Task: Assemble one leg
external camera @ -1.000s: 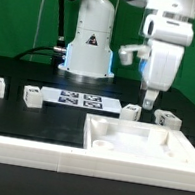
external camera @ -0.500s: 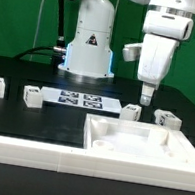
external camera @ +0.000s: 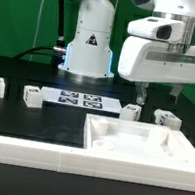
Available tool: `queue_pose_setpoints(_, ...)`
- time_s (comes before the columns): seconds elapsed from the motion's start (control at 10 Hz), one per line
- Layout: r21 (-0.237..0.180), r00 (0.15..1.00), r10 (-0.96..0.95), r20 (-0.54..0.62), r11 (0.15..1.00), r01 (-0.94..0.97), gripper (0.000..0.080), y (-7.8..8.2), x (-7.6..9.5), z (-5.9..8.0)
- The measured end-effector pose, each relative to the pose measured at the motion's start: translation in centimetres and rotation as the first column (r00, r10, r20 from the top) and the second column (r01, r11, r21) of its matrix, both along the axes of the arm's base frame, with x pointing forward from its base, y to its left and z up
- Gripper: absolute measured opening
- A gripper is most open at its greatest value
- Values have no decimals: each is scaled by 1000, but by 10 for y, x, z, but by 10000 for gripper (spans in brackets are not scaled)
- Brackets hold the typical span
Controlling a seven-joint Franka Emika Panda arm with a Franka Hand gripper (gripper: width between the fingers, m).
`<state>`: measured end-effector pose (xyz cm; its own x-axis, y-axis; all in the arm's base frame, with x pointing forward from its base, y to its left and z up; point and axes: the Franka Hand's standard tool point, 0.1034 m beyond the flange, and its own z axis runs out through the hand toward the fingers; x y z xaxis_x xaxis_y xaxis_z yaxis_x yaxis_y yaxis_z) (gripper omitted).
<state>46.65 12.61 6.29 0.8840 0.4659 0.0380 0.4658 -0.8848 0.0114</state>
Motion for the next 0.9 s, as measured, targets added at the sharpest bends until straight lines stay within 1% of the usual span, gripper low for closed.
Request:
queue_pose_setpoints(0.2,28,978,-209,-14,977,210,649,19,-5,-6)
queue_pose_setpoints(0.3,33,962,-272,-24,961,273,649,27,-8,-9)
queue_pose_setpoints(0.4,35,959,-283,-30,958,284,649,27,-9,-13)
queue_pose_setpoints(0.6,23,958,-282,-47,959,284,649,26,-10,-13)
queue_pose_setpoints(0.7,26,958,-282,-43,959,283,649,27,-11,-14)
queue_pose_setpoints(0.8,8,956,-286,-71,958,287,649,29,-18,-17)
queue_pose_setpoints(0.9,-38,951,-278,-132,961,275,649,35,-21,-13)
